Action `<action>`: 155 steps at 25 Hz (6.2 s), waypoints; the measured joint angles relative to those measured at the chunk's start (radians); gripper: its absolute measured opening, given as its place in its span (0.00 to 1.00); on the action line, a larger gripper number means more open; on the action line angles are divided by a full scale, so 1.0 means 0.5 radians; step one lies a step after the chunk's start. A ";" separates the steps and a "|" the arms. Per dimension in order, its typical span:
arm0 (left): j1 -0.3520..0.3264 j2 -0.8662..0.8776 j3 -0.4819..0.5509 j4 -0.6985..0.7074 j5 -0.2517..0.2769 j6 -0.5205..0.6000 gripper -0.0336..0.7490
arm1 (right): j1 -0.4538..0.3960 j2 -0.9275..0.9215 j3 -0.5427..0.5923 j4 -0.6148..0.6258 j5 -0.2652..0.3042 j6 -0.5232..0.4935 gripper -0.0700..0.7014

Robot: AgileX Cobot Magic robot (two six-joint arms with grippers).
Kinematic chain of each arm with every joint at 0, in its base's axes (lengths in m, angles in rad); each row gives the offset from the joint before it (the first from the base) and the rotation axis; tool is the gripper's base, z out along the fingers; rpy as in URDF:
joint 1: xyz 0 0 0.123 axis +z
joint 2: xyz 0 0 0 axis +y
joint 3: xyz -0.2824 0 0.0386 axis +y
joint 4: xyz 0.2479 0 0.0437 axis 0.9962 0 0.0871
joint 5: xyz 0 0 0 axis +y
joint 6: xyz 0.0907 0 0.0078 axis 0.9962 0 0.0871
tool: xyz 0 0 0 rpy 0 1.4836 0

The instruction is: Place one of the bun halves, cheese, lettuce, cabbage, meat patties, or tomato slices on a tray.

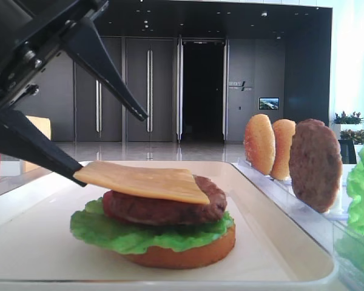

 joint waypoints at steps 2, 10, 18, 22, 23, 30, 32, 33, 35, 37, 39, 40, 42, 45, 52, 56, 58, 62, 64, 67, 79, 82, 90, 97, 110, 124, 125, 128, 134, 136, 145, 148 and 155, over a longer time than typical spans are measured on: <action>0.000 0.000 0.000 0.002 -0.033 -0.028 0.69 | 0.000 0.000 0.000 0.000 0.000 0.000 0.85; 0.000 0.000 0.000 0.002 -0.061 -0.046 0.69 | 0.000 0.000 0.000 0.000 0.000 0.000 0.85; 0.000 0.000 0.000 0.025 -0.188 -0.127 0.70 | 0.000 0.000 0.000 0.000 0.000 0.000 0.85; 0.000 0.000 0.000 0.173 -0.197 -0.241 0.70 | 0.000 0.000 0.000 0.000 0.000 0.000 0.85; 0.000 0.000 0.000 0.239 -0.195 -0.288 0.71 | 0.000 0.000 0.000 0.000 0.000 0.000 0.85; 0.000 0.000 0.000 0.560 -0.090 -0.455 0.71 | 0.000 0.000 0.000 0.000 0.000 0.000 0.85; 0.000 0.000 0.000 0.608 -0.057 -0.458 0.72 | 0.000 0.000 0.000 0.000 0.000 0.000 0.85; 0.000 0.000 0.000 0.630 -0.035 -0.460 0.71 | 0.000 0.000 0.000 0.000 0.000 0.000 0.85; 0.000 0.000 -0.002 0.672 -0.001 -0.460 0.71 | 0.000 0.000 0.000 0.000 0.000 0.000 0.85; 0.000 0.000 -0.002 0.706 0.025 -0.460 0.72 | 0.000 0.000 0.000 0.000 0.000 0.000 0.85; 0.008 0.000 -0.006 0.780 0.045 -0.460 0.72 | 0.000 0.000 0.000 0.000 0.000 0.000 0.85; 0.020 0.000 -0.015 0.828 0.072 -0.465 0.72 | 0.000 0.000 0.000 0.000 0.000 0.000 0.85; 0.068 0.000 -0.052 0.927 0.158 -0.505 0.72 | 0.000 0.000 0.000 0.000 0.000 0.000 0.85; 0.171 0.000 -0.151 1.071 0.322 -0.560 0.72 | 0.000 0.000 0.000 0.000 0.000 0.000 0.85; 0.354 0.000 -0.536 1.347 0.538 -0.642 0.72 | 0.000 0.000 0.000 0.000 0.000 0.000 0.85; 0.421 0.002 -0.888 1.616 0.648 -0.825 0.72 | 0.000 0.000 0.000 0.000 0.000 0.000 0.85; 0.442 0.004 -1.080 1.812 0.718 -0.951 0.72 | 0.000 0.000 0.000 0.000 0.000 0.000 0.85; 0.448 0.004 -1.453 2.354 0.890 -1.289 0.72 | 0.000 0.000 0.000 0.000 0.000 0.000 0.85; 0.448 0.008 -1.597 2.605 1.011 -1.393 0.72 | 0.000 0.000 0.000 0.000 0.000 0.000 0.85; 0.448 0.055 -1.774 2.875 1.214 -1.443 0.72 | 0.000 0.000 0.000 0.000 0.000 0.000 0.85; 0.664 0.123 -1.858 3.230 1.316 -1.439 0.72 | 0.000 0.000 0.000 0.000 0.000 0.000 0.85; 0.927 0.123 -1.858 3.177 1.316 -1.338 0.72 | 0.000 0.000 0.000 0.000 0.000 0.000 0.85; 1.346 0.123 -1.858 3.085 1.323 -1.161 0.72 | 0.000 0.000 0.000 0.000 0.000 0.000 0.85; 1.346 0.123 -1.858 3.030 1.324 -1.101 0.72 | 0.000 0.000 0.000 0.000 0.000 0.000 0.85; 1.186 -0.438 -1.769 2.952 1.337 -0.951 0.72 | 0.000 0.000 0.000 0.000 0.000 0.000 0.85; 1.170 -1.650 -0.873 2.918 1.352 -0.899 0.72 | 0.000 0.000 0.000 0.000 0.000 0.000 0.85; 1.170 -1.753 -0.794 2.905 1.356 -0.894 0.72 | 0.000 0.000 0.000 0.000 0.000 0.000 0.85; 1.170 -2.051 -0.578 2.867 1.364 -0.885 0.72 | 0.000 0.000 0.000 0.000 0.000 0.000 0.85; 1.170 -2.602 -0.224 2.858 1.366 -0.866 0.71 | 0.000 0.000 0.000 0.000 0.000 0.000 0.85; 1.170 -2.759 -0.142 2.858 1.366 -0.856 0.71 | 0.000 0.000 0.000 0.000 0.000 0.000 0.85; 1.170 -3.187 0.088 2.858 1.366 -0.852 0.71 | 0.000 0.000 0.000 0.000 0.000 0.000 0.85; 1.170 -3.192 0.122 2.848 1.368 -0.852 0.71 | 0.000 0.000 0.000 0.000 0.000 0.000 0.85; 1.170 -3.192 0.174 2.813 1.347 -0.850 0.67 | 0.000 0.000 0.000 0.000 0.000 0.000 0.85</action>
